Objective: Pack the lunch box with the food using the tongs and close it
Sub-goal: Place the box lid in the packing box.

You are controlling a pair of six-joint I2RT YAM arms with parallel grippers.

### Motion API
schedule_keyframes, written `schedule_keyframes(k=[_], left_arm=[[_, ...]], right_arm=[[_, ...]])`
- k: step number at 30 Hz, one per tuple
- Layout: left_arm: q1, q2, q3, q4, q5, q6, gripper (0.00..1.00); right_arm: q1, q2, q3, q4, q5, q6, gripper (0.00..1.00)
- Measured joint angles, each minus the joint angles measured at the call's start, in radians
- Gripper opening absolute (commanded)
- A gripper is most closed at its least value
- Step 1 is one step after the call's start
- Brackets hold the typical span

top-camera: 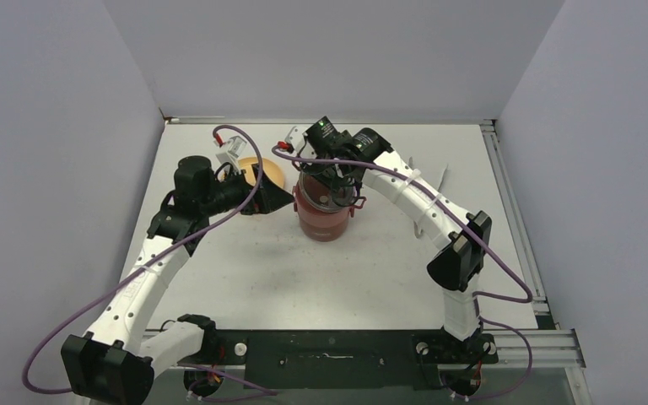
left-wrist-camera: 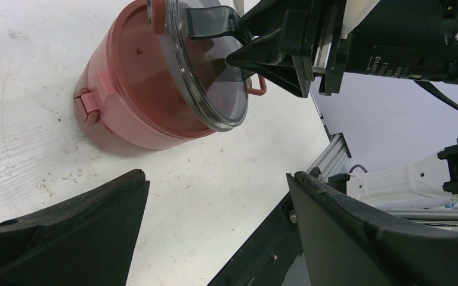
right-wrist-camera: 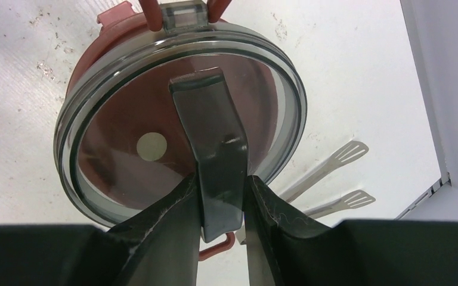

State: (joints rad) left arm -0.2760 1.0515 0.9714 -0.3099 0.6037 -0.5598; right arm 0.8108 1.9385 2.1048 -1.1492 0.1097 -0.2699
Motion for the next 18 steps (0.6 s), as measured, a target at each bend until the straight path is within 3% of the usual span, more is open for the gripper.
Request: schedule_keyframes(k=[18], left_arm=[[0.011,0.014,0.0,0.01,-0.027,0.005,0.9]], right_arm=[[-0.005,-0.005,-0.114,0.154,-0.062,-0.013,0.47]])
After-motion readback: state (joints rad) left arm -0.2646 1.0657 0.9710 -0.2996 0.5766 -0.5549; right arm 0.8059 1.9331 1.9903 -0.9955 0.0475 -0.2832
